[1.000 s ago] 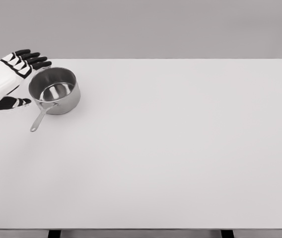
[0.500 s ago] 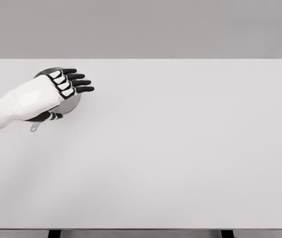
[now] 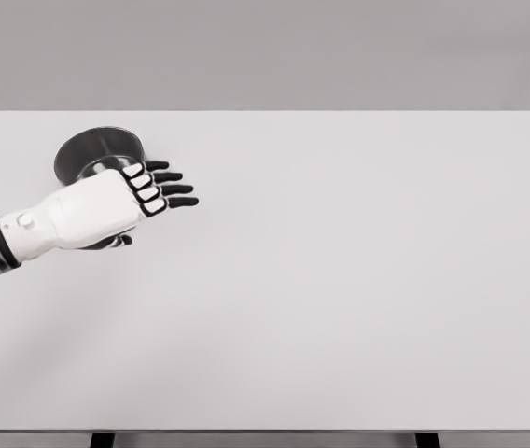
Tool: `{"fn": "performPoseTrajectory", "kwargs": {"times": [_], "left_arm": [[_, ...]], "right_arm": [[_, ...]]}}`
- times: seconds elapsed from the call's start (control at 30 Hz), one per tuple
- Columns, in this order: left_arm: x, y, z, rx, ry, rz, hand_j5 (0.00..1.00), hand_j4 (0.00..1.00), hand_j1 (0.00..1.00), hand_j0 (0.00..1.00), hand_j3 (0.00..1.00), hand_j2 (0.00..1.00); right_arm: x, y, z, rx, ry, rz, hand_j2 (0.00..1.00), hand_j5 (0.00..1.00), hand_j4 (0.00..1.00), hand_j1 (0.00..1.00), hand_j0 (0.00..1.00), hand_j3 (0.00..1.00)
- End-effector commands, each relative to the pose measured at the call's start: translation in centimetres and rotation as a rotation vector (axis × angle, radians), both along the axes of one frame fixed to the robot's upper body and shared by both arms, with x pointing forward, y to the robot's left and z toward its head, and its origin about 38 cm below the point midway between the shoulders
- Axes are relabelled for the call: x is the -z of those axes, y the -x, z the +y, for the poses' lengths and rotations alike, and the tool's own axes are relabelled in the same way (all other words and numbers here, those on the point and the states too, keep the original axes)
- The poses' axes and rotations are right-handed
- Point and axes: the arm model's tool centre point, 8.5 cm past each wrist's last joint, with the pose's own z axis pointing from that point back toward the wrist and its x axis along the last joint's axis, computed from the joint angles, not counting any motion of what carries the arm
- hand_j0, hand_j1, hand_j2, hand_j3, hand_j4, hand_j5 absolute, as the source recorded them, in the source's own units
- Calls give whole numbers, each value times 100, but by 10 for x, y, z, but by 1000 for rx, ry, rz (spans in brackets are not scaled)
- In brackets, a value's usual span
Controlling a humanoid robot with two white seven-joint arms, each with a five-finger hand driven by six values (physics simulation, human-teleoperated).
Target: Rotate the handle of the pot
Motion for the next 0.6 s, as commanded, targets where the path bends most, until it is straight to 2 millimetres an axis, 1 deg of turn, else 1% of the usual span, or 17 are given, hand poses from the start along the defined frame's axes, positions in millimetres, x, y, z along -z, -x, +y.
{"fn": "performPoseTrajectory", "kwargs": {"times": [0.0,0.1,0.23,0.37,0.43,0.57], "left_arm": [[5,0,-3,3,-2,9,100,100,100,100,100,100],[9,-1,-4,-1,-20,3,100,100,100,100,100,100],[7,-3,-1,-13,-20,-2,100,100,100,100,100,100],[13,-6,1,-23,-19,14,100,100,100,100,100,100],[18,-9,2,-37,-16,24,100,100,100,100,100,100],[19,-20,11,-70,-24,24,100,100,100,100,100,100]], "right_arm": [[0,0,0,0,0,-1,100,100,100,100,100,100],[0,0,0,0,0,0,100,100,100,100,100,100],[0,0,0,0,0,0,100,100,100,100,100,100],[0,0,0,0,0,0,100,100,100,100,100,100],[0,0,0,0,0,0,100,100,100,100,100,100],[0,0,0,0,0,0,100,100,100,100,100,100]]}}
